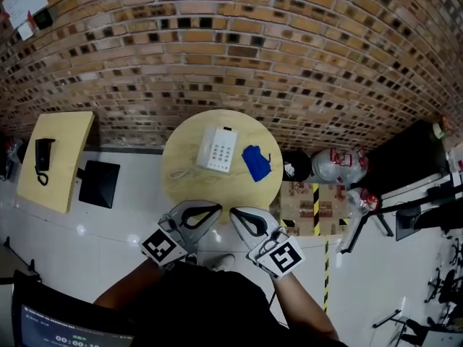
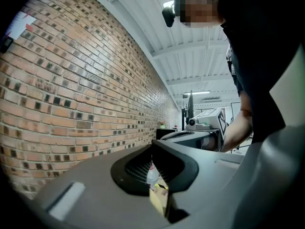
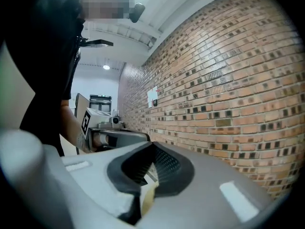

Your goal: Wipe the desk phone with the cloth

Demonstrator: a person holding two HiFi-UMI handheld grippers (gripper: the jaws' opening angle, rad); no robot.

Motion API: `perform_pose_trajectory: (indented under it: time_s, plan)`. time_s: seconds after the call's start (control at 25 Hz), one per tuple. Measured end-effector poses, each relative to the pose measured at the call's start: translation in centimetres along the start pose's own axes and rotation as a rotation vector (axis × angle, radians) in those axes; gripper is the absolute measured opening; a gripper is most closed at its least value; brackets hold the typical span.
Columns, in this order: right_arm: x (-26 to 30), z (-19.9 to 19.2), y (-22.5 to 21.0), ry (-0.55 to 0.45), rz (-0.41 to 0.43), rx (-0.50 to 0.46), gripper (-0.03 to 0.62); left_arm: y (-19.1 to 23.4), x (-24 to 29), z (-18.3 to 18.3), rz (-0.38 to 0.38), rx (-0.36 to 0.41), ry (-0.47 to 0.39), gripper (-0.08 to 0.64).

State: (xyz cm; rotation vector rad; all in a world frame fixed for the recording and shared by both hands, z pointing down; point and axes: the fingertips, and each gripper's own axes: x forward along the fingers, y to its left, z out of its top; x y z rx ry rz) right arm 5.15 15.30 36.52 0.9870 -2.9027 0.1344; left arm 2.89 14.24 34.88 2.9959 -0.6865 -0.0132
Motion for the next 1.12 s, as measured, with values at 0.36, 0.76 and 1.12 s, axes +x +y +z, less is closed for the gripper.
perform_pose_trajectory:
  time_s: [0.36, 0.76, 1.12]
  plan:
    - [2.6, 0.8, 0.2, -0.017, -0.015, -0.031, 0.0, 2.5, -1.7, 0.3, -0.013, -0.012, -0.008, -0.011]
    - [2.7, 0.7, 0.7, -0.021, -0.024, -0.034, 0.0, 2.4, -2.0, 0.0, -0.029, -0.011, -0.006, -0.011]
    - [2.7, 1.0, 1.1, -0.034, -0.038, -0.027, 0.0, 1.9, -2.1, 0.1, -0.045, -0.013, -0.012, -0.011]
